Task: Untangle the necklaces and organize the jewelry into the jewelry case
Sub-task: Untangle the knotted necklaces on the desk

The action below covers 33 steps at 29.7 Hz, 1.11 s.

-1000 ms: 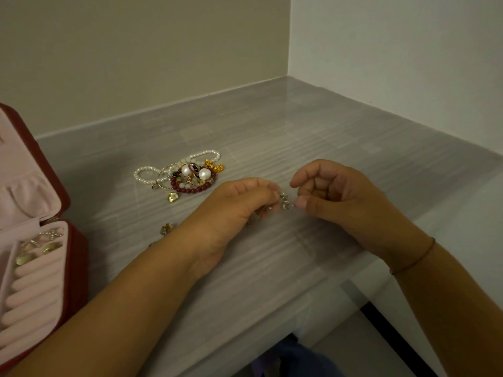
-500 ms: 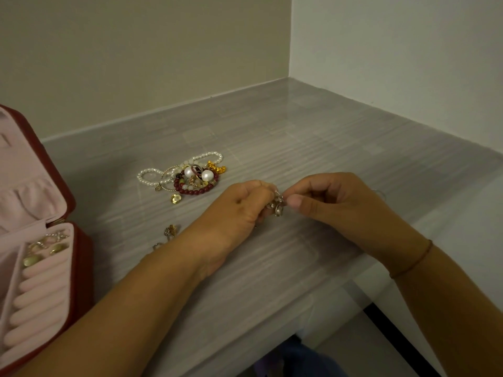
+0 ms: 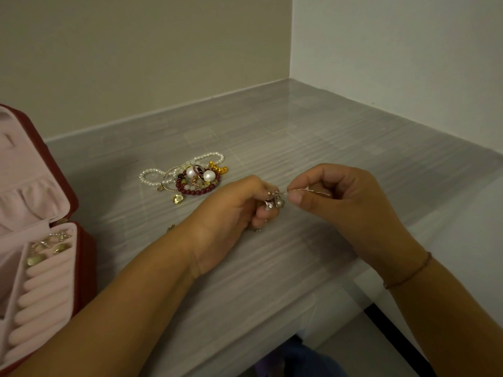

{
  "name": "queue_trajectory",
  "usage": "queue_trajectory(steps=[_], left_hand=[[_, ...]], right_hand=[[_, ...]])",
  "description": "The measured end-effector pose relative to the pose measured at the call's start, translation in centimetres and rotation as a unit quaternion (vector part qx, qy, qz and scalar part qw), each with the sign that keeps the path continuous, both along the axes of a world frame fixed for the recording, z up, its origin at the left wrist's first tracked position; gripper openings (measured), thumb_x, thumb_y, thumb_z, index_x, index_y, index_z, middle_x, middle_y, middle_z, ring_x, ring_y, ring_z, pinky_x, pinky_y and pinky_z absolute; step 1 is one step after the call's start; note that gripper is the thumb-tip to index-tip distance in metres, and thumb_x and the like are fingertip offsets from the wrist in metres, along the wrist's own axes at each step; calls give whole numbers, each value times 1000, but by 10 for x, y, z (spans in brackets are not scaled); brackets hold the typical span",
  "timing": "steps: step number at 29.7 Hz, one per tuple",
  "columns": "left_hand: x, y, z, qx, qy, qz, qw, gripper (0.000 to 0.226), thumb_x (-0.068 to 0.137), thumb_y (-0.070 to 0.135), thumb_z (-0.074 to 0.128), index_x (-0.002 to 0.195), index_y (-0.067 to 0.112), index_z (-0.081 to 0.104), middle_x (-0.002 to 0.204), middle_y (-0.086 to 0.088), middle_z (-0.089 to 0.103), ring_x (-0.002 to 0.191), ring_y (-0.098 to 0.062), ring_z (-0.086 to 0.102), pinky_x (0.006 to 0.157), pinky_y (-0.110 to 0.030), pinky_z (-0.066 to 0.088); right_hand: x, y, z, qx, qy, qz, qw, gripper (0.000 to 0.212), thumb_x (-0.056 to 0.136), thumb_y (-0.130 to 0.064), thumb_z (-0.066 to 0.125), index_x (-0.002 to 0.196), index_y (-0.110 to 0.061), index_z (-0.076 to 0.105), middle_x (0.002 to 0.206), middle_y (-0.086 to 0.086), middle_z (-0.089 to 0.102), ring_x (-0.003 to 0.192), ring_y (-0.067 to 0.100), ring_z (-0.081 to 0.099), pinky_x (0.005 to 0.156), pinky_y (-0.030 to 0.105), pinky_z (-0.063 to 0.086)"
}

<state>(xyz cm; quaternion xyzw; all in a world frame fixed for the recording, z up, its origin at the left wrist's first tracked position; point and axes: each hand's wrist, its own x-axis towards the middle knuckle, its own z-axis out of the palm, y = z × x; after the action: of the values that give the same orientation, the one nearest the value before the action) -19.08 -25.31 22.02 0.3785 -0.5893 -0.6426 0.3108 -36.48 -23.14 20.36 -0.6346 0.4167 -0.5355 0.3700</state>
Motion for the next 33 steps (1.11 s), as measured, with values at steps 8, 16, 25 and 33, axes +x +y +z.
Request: queue_trajectory(steps=[8, 16, 25, 33], left_hand=[[2, -2, 3, 51, 62, -30, 996, 22, 79, 28, 46, 59, 23, 52, 57, 5, 31, 52, -10, 25, 59, -30, 25], [1, 2, 8, 13, 69, -3, 997, 35, 88, 17, 51, 54, 24, 53, 49, 10, 27, 45, -7, 23, 45, -20, 27], [2, 4, 9, 15, 76, 6, 997, 19, 76, 19, 54, 61, 18, 43, 46, 9, 27, 43, -7, 24, 43, -19, 28], [1, 8, 12, -32, 16, 29, 999, 18, 70, 31, 62, 54, 22, 63, 45, 9, 31, 45, -7, 27, 48, -20, 29]], right_hand=[[3, 3, 1, -42, -104, 33, 993, 8, 75, -13, 71, 75, -20, 74, 57, -1, 52, 55, 5, 42, 55, 11, 37], [6, 4, -3, -37, -134, 59, 989, 7, 72, -15, 71, 77, -19, 73, 85, 1, 63, 83, 18, 55, 77, 22, 45], [12, 15, 4, 85, -160, 75, 981, 7, 75, -19, 70, 70, -14, 68, 55, 5, 47, 49, 12, 37, 46, 19, 33], [12, 23, 6, 65, -68, -47, 994, 13, 77, -36, 70, 74, -24, 75, 54, -5, 56, 52, 12, 44, 51, 19, 38]])
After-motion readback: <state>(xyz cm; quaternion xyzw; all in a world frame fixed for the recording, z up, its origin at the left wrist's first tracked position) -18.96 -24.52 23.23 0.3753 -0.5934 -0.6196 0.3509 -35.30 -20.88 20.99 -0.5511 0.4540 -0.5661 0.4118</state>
